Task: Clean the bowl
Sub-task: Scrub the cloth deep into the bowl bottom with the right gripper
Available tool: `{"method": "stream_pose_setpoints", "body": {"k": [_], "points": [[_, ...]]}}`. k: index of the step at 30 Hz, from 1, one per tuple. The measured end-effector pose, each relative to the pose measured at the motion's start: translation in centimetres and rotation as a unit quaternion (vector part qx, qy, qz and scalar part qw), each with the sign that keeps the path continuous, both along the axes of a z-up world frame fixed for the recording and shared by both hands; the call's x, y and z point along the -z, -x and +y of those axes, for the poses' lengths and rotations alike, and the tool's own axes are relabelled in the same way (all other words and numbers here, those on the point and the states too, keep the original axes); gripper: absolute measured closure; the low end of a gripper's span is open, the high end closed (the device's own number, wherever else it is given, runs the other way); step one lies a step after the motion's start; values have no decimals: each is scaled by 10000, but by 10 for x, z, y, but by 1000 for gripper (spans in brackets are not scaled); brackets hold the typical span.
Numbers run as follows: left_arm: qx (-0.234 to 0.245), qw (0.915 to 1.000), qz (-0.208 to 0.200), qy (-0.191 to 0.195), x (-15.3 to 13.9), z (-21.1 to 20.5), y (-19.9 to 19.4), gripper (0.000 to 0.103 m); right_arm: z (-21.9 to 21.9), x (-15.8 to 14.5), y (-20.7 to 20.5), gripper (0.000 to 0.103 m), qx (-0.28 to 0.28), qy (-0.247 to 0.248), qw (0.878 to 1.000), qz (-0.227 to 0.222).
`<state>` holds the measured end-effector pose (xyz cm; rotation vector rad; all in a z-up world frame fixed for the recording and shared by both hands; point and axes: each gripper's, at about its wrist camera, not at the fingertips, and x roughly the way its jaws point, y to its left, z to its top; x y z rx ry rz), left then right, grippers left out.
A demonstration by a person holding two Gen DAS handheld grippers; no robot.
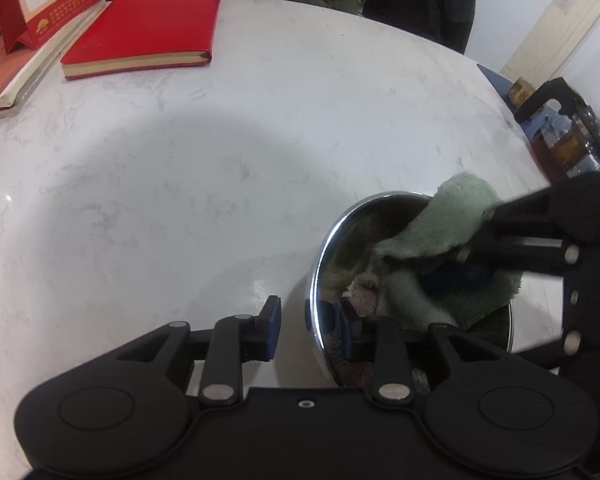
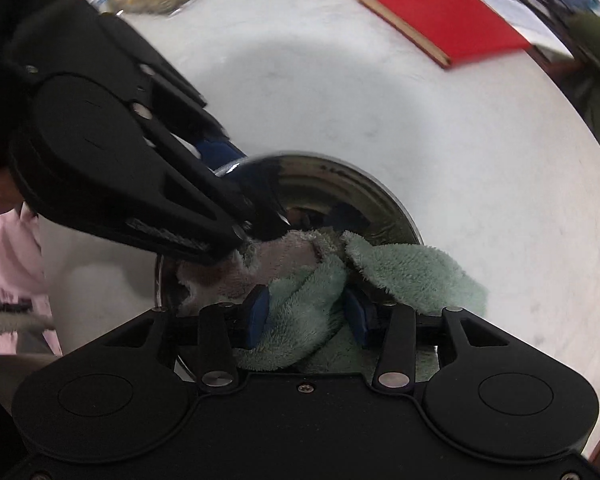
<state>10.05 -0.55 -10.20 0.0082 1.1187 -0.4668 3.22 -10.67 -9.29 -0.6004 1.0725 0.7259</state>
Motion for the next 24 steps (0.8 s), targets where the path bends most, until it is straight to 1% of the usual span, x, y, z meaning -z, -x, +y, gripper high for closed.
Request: {"method": "stream_pose_setpoints", "body": {"k": [2,3,5,7,9,11,12,13,15,18,20,23,24], "points": [[-64,10000,18,47,1,2,0,75,4,-1,5,77,-123,19,9998,-132],[-104,9999,33,79,1,3,0,74,3,0,4,80,-88,52,9998,-189],[-181,9997,76,143,2,4,0,75,-3,-1,4,80,9,160,9993,-340],[-218,9996,78,171,2,3,1,77,-7,-3,7,80,44,212,9993,-316],[-205,9996,80,188,2,2,2,80,-9,-3,16,80,-56,175,9998,-125],[-171,9996,103,203,2,0,2,84,-4,-4,24,80,-257,124,9995,-99],[-151,9996,116,206,2,0,3,84,0,-5,22,80,-297,50,9995,-102],[-133,9996,127,206,2,-1,3,84,1,-5,21,80,-287,10,9995,-125],[-106,9996,149,207,3,-1,3,84,5,-4,15,82,-210,132,9988,-433],[-106,9995,176,232,3,-2,3,84,-3,-8,10,82,30,112,9988,-482],[-136,9995,168,244,3,-3,4,84,-12,-9,17,80,47,157,9993,-334],[-159,9994,172,265,4,-3,4,84,-17,-12,22,80,150,-87,9998,99],[-152,9994,169,254,4,-4,4,84,-17,-13,22,80,153,-145,9997,159]]}}
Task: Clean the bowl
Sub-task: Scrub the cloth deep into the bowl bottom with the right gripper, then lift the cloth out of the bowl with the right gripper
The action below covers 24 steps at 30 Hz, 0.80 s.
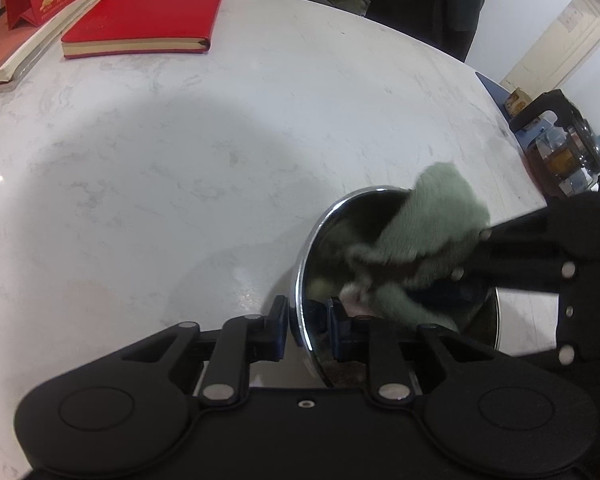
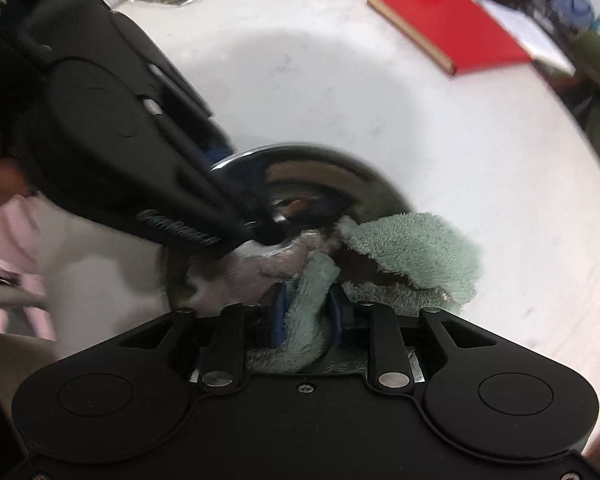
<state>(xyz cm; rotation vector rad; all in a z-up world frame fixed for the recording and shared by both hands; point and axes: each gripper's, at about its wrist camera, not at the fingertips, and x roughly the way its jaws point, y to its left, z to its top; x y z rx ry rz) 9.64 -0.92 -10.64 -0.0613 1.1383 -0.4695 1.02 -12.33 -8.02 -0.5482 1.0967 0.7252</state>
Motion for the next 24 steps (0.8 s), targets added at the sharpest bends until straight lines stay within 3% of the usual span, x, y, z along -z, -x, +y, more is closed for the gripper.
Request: {"method": "stream_pose_setpoints", "body": {"k": [8,12,15,18,21,22,23,24], "points": [[-6,10000,-28,-30,-1,2,-1,82,-15,-12,-14,83,334,-147,9993,18],[-56,10000,-25,-22,-1,2,-2,82,-17,-13,-1,80,245,-169,9990,341],[-34,10000,-38,-54,-1,1,-1,82,-6,-13,4,80,103,-170,9994,288],[41,9999,-53,-122,-3,1,-1,82,-17,-18,-6,87,454,-579,9965,394],[137,9996,-102,-205,-4,1,-1,82,-52,-30,-14,87,1140,-1467,9790,841],[160,9996,-108,-217,-4,0,-1,82,-69,-34,-16,87,1443,-1853,9662,1066],[170,9996,-102,-210,-4,1,-1,82,-93,-39,-15,87,1821,-2372,9458,1267],[187,9996,-96,-195,-3,1,-2,82,-99,-39,-15,87,1955,-2527,9386,1302]]}}
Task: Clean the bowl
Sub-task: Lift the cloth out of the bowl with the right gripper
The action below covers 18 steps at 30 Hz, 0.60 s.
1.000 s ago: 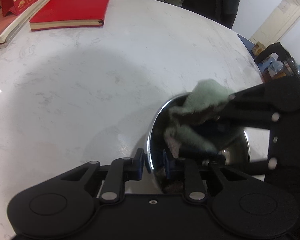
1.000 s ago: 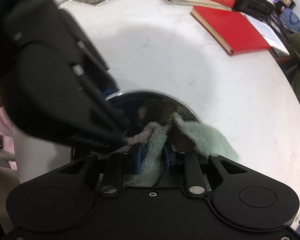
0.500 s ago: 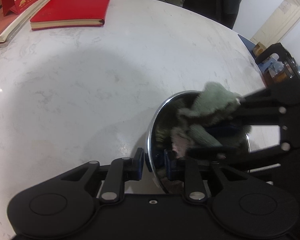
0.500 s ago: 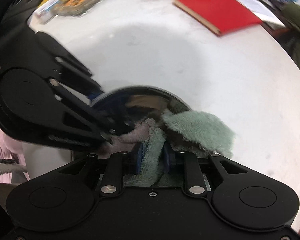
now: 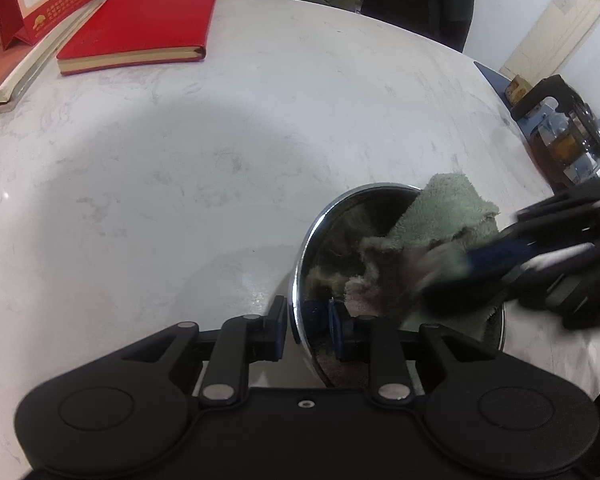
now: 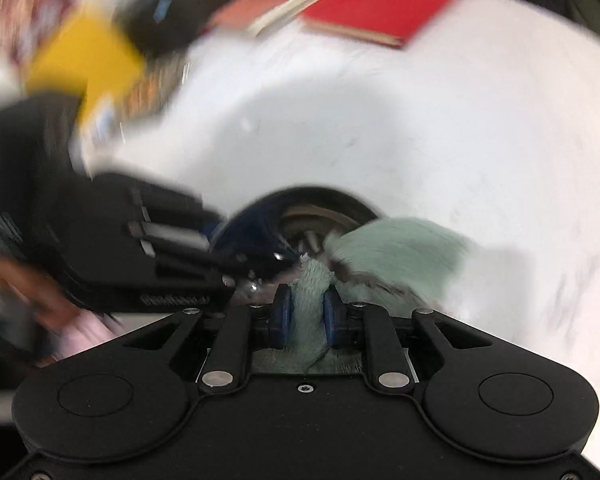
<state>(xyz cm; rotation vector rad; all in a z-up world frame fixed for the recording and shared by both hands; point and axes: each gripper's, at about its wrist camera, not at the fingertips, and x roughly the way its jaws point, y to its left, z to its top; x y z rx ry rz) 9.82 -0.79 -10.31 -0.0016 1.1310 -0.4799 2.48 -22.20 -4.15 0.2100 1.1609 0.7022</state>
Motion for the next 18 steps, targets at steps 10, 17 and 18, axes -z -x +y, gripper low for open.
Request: {"method": "stream_pose_setpoints", "body": {"k": [10,17,18], "points": [[221,9997,-43,-20,0,-2,-2,82,-96,-23,-16,87,1513,-2083,9662,-120],[597,9974,-239,-323,-5,-7,0,83,-136,-79,-23,87,1819,-2320,9502,-1006],[644,9970,-249,-360,-6,-7,0,83,-136,-82,-25,87,1885,-2278,9488,-1111]]}}
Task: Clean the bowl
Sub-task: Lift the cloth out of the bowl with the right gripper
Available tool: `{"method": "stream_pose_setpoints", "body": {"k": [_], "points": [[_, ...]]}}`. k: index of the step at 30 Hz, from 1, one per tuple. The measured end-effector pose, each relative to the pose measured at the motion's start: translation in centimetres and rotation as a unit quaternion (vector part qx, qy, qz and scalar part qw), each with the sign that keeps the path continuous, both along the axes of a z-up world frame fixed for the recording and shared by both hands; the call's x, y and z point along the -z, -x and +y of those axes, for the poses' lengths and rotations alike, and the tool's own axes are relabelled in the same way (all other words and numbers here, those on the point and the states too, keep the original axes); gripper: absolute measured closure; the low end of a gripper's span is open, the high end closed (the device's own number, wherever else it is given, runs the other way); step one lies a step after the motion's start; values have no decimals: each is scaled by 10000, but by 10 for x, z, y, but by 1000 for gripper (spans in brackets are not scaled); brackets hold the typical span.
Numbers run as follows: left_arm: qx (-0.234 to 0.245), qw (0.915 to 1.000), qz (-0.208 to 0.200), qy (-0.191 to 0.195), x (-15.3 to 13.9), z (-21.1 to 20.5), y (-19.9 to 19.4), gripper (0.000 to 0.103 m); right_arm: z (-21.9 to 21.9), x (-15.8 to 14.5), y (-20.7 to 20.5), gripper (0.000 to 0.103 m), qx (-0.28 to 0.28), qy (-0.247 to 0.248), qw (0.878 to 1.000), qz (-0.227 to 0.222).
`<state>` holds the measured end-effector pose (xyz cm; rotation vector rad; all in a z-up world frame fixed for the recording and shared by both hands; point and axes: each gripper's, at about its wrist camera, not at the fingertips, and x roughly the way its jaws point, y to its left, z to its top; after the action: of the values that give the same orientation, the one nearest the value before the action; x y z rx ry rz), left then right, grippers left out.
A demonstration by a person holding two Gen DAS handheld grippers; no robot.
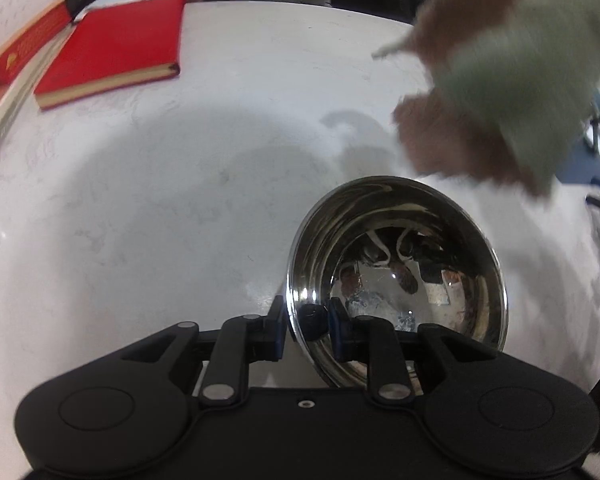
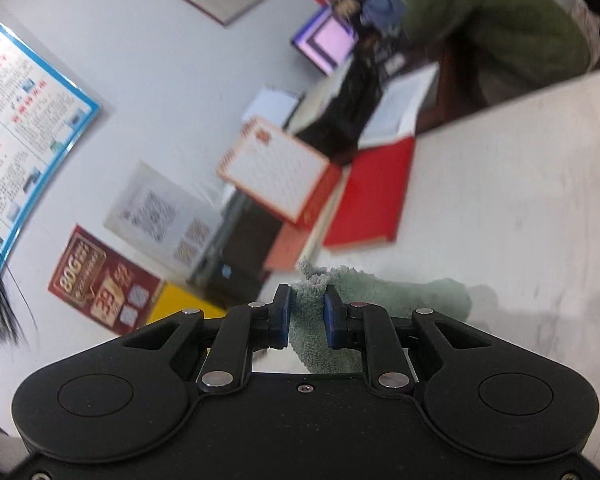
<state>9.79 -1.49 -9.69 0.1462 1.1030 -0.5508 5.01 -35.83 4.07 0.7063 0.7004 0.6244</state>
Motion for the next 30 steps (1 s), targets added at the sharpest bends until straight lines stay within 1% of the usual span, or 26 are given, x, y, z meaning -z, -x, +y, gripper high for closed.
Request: {"method": "stream_pose_setpoints", "body": {"k": [3,5,7,8,9,11,12,13,14,15,16,17,20,22,23,24,26,27,28,30], "points": [[44,10000,46,-31,-1,1,-2,83,-2,7,-6,87,17,127,9999,4],[16,10000,74,-40,-1,0,-3,82,9,26,-11,87,-100,481,9985,231],[-33,9999,82,-66,-1,-3,-4,82,22,41,-10,84,-214,808,9956,416],[-49,9999,87,-78,0,-4,-4,81,32,55,-13,84,-262,1054,9926,535],[-66,9999,92,-90,0,-6,-4,80,41,63,-17,83,-283,1183,9907,602],[-126,9998,106,-107,2,-8,-4,78,56,85,-22,76,-349,1579,9837,787],[-171,9997,117,-110,2,-9,-5,77,56,89,-23,76,-347,1621,9826,833],[-196,9997,120,-108,3,-9,-5,77,56,91,-23,70,-326,1574,9831,873],[-229,9996,121,-103,3,-9,-6,77,52,89,-21,65,-261,1423,9861,812],[-288,9995,119,-95,3,-10,-6,76,48,87,-20,58,-206,1341,9878,759],[-332,9993,117,-86,3,-10,-6,76,39,83,-17,54,-30,1165,9911,643],[-377,9992,125,-64,3,-10,-7,76,33,82,-16,53,77,1102,9919,626],[-643,9977,208,107,4,-7,-8,76,33,97,-21,52,285,1629,9819,924],[-765,9966,247,188,6,-5,-7,76,43,113,-27,52,277,2107,9721,997],[-804,9962,254,201,6,-5,-6,74,47,120,-32,51,241,2343,9667,1003],[-847,9959,258,200,6,-5,-4,74,49,122,-35,49,225,2453,9641,995],[-894,9955,253,184,5,-6,-2,73,63,134,-44,43,235,3019,9490,882],[-930,9952,243,165,5,-7,-1,73,66,138,-47,40,240,3143,9451,861],[-961,9950,234,147,5,-8,-1,73,70,143,-50,39,248,3291,9399,873],[-1019,9945,219,116,5,-10,-1,73,77,155,-55,39,172,3307,9385,981]]}}
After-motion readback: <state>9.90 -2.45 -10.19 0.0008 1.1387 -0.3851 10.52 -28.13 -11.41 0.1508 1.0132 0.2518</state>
